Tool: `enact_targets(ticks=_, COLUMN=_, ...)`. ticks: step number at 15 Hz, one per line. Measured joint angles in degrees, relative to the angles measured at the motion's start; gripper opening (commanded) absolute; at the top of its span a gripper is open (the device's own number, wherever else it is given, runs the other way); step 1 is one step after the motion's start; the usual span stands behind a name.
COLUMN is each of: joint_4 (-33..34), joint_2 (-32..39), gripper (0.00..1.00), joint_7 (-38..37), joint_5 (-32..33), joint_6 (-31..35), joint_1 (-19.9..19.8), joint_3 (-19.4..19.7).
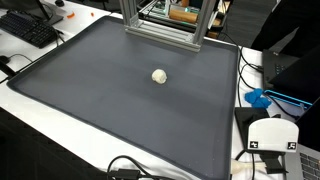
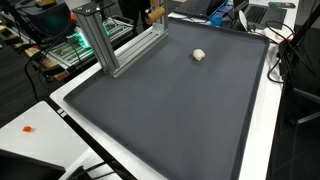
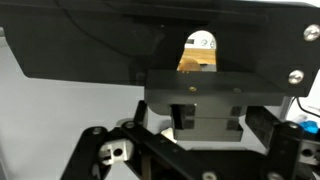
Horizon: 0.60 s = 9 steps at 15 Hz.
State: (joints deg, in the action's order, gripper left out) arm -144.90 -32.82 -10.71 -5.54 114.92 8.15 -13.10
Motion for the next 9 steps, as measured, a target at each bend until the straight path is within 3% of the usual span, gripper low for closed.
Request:
enact_targets(ticks=3, joint_4=0.1, joint_2=0.6, gripper=1.00, joint_7=0.0, joint_5=0.0, joint_6=0.0, joint_1=0.0, joint_3=0.0)
enact_targets(ticks=6, joint_4=0.2, joint_2=1.1, gripper=0.66, joint_7=0.0, joint_5=0.0, joint_6=-0.1, joint_1=0.0, joint_3=0.0)
enact_targets(ticks=9, joint_4=0.4, joint_2=1.3, gripper=0.42, joint_7=0.0, joint_5=0.0, joint_6=-0.3, joint_1=0.0, joint_3=0.2)
